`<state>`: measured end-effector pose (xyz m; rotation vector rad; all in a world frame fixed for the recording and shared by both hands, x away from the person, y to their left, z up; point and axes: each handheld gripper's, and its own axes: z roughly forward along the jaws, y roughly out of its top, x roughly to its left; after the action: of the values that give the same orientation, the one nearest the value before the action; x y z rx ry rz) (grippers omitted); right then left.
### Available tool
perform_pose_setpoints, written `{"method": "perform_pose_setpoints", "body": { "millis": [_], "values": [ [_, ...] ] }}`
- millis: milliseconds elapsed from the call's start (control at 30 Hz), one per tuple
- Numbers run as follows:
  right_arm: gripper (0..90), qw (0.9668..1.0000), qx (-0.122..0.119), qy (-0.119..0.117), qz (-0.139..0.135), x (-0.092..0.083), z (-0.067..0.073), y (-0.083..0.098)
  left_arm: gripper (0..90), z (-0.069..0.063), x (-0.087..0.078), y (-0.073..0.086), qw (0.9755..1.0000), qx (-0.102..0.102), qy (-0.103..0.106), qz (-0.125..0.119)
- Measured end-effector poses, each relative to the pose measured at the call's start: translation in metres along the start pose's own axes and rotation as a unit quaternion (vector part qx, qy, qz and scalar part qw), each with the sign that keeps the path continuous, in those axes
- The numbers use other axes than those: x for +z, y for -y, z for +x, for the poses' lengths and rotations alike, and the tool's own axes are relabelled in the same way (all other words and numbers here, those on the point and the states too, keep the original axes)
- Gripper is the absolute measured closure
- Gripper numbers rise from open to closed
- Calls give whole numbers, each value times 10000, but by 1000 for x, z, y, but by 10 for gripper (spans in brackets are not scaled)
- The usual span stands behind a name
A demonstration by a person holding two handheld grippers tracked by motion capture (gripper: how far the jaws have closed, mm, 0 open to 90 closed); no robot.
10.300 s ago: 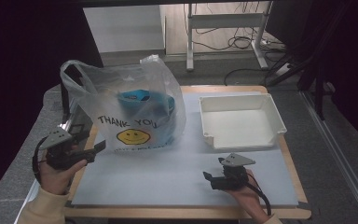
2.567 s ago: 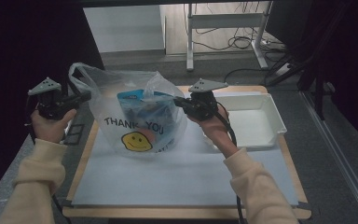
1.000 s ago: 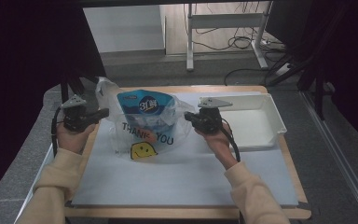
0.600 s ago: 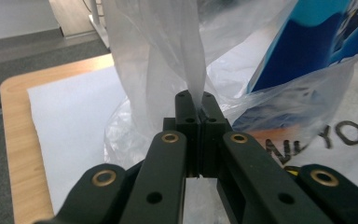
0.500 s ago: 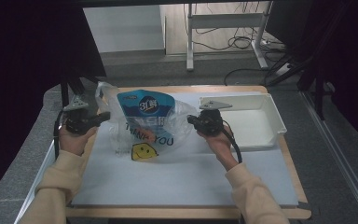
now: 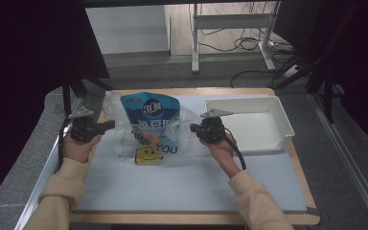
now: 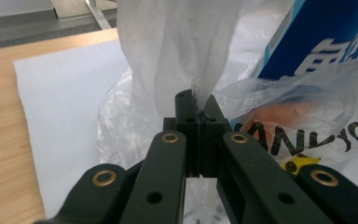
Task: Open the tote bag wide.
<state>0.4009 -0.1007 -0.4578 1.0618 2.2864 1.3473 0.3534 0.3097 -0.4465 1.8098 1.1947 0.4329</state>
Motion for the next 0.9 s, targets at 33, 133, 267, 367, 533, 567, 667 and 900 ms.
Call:
{"method": "perform_pose_setpoints", "body": {
  "millis": [33,133,267,367,533,567,667,900],
  "values": [
    [889,10000,-2,4,0,0,0,1,899,0,1,1,10000,-12,7,13],
    [889,10000,-7,7,24,1,1,1,899,2,4,6,10000,-50,22,49],
    [888,10000,-10,3,83,4,3,5,899,2,10,13,9999,-78,55,125],
    [889,9998,10,13,177,6,5,8,899,2,12,16,9998,-115,74,141],
    [889,9995,-27,34,307,12,8,14,899,3,18,23,9995,-167,97,232],
    [888,9994,-17,43,334,14,9,16,899,4,20,25,9995,-172,88,240],
    [888,9992,-44,72,382,16,9,18,899,5,24,30,9992,-225,106,299],
    [888,9985,-59,116,529,21,8,29,899,8,31,41,9986,-314,123,408]
  ]
}}
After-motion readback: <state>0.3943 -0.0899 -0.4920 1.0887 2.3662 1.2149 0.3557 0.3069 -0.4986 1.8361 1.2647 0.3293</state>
